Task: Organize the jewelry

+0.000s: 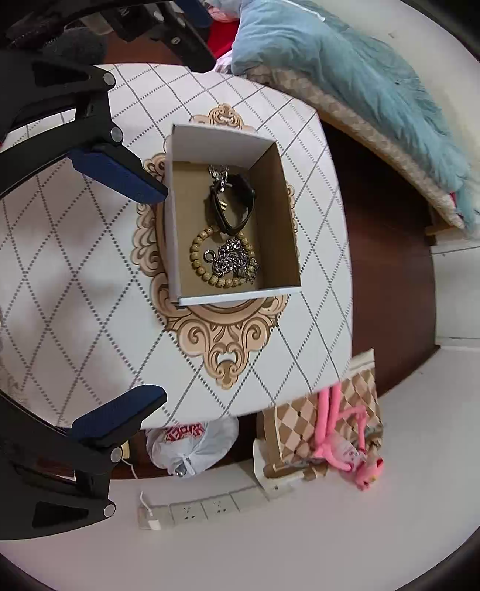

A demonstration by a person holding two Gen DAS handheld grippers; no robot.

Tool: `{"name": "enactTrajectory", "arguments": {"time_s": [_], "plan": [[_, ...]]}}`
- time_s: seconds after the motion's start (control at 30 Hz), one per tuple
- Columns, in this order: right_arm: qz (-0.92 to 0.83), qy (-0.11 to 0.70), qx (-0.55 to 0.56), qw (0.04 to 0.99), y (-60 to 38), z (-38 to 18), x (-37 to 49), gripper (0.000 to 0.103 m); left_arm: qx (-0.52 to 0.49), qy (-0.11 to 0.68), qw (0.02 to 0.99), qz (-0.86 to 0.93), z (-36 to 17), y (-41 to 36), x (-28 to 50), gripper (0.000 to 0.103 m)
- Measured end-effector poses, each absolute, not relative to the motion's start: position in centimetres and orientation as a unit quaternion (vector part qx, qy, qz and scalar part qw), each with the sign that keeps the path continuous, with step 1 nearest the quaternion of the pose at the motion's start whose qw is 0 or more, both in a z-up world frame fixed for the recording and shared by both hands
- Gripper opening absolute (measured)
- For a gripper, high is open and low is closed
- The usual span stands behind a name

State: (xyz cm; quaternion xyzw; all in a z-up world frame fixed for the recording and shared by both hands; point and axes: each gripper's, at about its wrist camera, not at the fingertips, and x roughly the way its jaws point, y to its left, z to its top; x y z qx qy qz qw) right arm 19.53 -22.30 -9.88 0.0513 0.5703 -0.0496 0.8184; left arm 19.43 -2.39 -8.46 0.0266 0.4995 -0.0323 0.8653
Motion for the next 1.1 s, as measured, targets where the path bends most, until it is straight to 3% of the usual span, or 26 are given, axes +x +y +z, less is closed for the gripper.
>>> {"name": "enactTrajectory", "arguments": {"time_s": [0.67,1.1], "plan": [[-0.076,0.438,0.042,0.895,-20.3,6.7,6.0,0.1,0.026,0.403,0.913,-0.053,4.9,-1.0,7.5,0.102],[-0.078,0.399,0.034,0.913,-19.3,11.9,1.5,0.1,0.011,0.397,0.916,-0.054,7.4,0.0,4.5,0.102]]}}
